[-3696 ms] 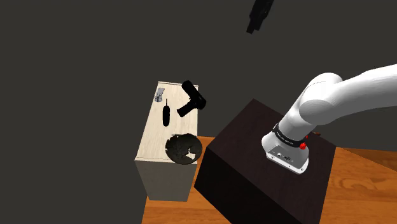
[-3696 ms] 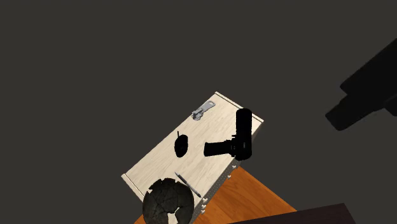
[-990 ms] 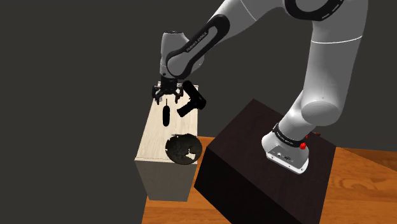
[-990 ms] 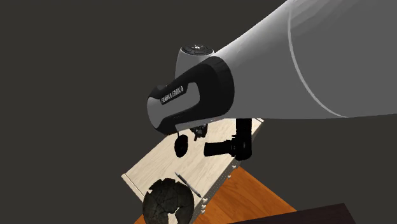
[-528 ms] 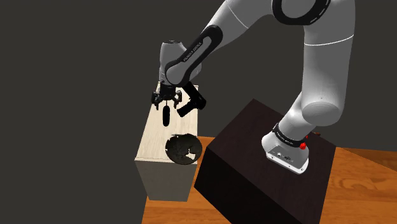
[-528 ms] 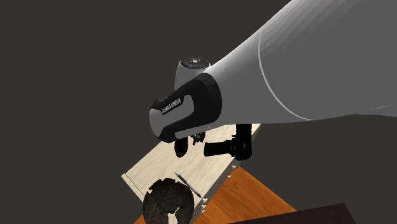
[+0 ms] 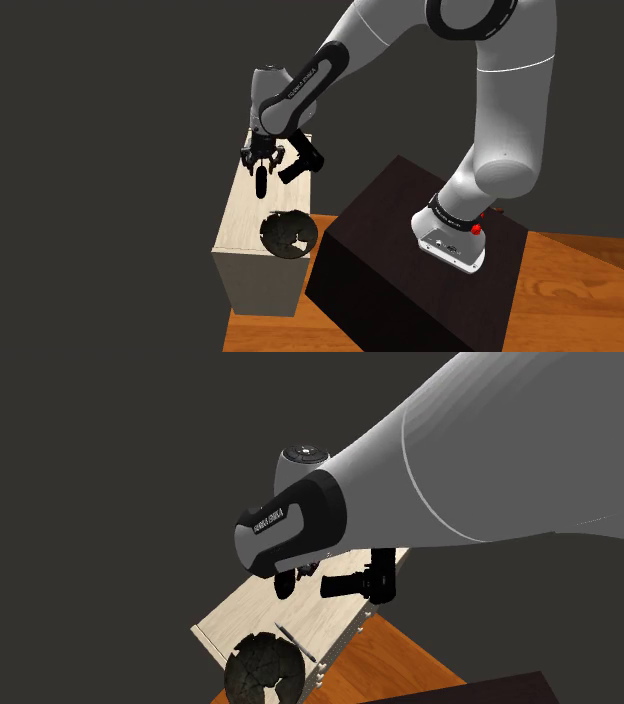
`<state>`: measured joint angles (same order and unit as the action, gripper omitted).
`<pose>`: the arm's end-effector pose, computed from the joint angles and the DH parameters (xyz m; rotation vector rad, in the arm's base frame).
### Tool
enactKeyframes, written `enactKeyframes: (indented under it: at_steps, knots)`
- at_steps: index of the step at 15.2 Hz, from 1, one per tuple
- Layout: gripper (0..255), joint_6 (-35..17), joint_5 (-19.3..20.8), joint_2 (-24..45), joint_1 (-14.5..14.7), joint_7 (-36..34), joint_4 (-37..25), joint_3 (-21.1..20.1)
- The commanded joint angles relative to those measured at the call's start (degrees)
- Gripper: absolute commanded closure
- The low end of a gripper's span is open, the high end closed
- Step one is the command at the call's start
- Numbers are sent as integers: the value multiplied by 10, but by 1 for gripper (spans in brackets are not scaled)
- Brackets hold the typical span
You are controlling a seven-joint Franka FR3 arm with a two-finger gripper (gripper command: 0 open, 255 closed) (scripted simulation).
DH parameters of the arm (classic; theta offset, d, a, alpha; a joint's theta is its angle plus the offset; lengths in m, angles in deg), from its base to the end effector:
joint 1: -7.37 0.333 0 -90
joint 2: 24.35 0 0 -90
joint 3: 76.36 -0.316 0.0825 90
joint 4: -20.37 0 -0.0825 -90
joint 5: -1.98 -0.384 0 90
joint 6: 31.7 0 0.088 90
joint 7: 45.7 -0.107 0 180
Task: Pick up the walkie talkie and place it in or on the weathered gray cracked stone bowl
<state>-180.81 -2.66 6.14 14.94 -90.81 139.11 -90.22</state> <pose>0.5487 0.2136 0.1770 -2.8982 0.7644 0.1233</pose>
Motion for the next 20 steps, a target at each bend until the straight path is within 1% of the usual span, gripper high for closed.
enactKeyframes:
  at_steps: [1,9,20]
  knots:
    - [255,0,0,0,0,0,0,0]
    - [255,0,0,0,0,0,0,0]
    - [255,64,-11,-70,-9,-2,6,-10]
